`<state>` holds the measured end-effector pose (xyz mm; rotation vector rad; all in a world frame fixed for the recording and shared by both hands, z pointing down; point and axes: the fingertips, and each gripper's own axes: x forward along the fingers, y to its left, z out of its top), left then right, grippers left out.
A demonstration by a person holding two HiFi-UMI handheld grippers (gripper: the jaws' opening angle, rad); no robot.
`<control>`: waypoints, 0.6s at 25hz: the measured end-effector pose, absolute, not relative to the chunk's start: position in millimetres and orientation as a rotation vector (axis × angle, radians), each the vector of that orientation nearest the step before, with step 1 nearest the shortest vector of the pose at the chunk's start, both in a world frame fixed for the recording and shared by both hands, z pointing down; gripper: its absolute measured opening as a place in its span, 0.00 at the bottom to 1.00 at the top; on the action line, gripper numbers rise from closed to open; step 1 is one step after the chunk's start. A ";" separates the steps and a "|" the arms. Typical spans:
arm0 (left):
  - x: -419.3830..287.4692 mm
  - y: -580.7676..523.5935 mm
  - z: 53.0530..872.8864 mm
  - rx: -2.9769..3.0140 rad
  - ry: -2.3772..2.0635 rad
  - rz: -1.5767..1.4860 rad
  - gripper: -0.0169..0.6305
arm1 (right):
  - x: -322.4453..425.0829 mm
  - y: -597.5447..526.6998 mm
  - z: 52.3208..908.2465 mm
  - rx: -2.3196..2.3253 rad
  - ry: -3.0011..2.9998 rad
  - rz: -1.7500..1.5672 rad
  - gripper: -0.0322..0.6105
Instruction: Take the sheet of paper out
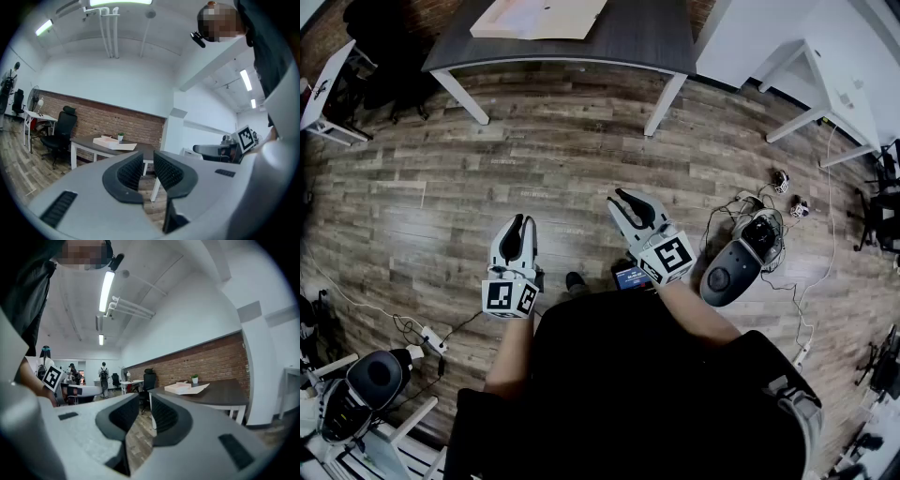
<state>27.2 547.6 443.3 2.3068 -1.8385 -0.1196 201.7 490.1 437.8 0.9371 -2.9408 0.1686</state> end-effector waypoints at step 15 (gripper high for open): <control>34.4 548.6 458.9 2.295 -1.792 -0.099 0.11 | 208.5 487.9 443.9 0.926 -2.925 0.190 0.18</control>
